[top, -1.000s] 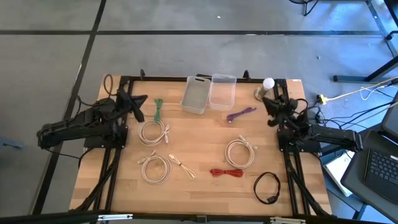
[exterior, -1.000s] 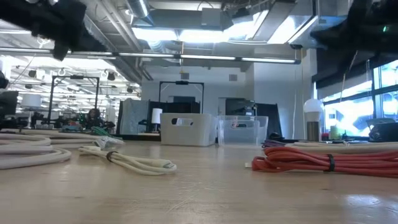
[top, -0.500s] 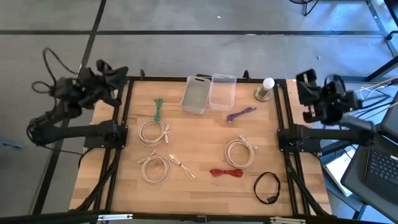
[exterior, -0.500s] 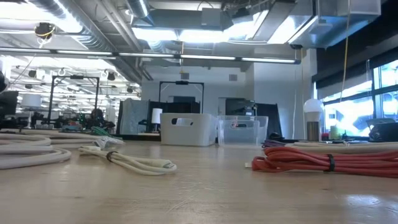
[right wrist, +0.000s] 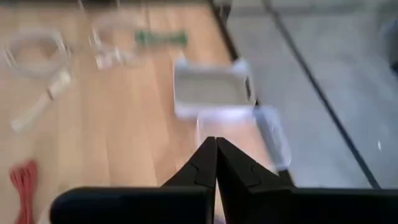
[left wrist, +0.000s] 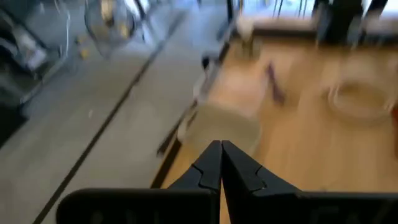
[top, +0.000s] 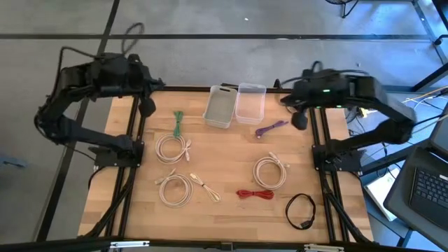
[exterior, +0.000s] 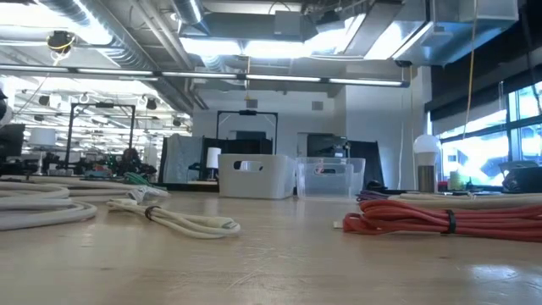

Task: Pick & Place USB Port
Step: Put the purple usb cable into the transparent bin

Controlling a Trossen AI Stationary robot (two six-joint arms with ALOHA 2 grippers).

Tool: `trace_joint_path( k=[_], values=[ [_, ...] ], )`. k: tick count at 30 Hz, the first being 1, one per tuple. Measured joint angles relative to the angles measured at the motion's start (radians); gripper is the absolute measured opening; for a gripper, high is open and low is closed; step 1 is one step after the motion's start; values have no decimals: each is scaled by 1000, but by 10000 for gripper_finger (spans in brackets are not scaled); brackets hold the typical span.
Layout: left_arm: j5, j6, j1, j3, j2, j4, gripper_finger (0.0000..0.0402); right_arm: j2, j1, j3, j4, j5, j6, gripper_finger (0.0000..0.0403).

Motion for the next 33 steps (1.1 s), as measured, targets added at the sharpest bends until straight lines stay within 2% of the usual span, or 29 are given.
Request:
trace_joint_path(
  k=[4,6,8,12,16,20,23,27,33],
  values=[
    [-41,18,67,-34,39,-184,1,78,-26,-27,-101,-16,-1,9],
    [-25,20,111,-73,52,-208,1,108,-53,-55,-142,-18,3,9],
    [31,44,151,-129,53,-190,2,124,-79,-106,-131,-40,0,9],
    [127,110,215,-269,58,-88,1,131,-131,-254,-78,-159,-28,9],
    [139,182,280,-391,57,-22,3,125,-160,-427,-61,-192,-30,9],
    [148,220,357,-452,57,2,1,126,-165,-565,46,-281,-61,15],
    [171,245,402,-462,57,4,2,132,-165,-631,126,-338,-120,41],
    [182,265,442,-462,56,16,2,148,-170,-666,188,-333,-159,106],
    [182,278,470,-462,55,37,2,201,-177,-691,316,-188,-264,193]
  ],
)
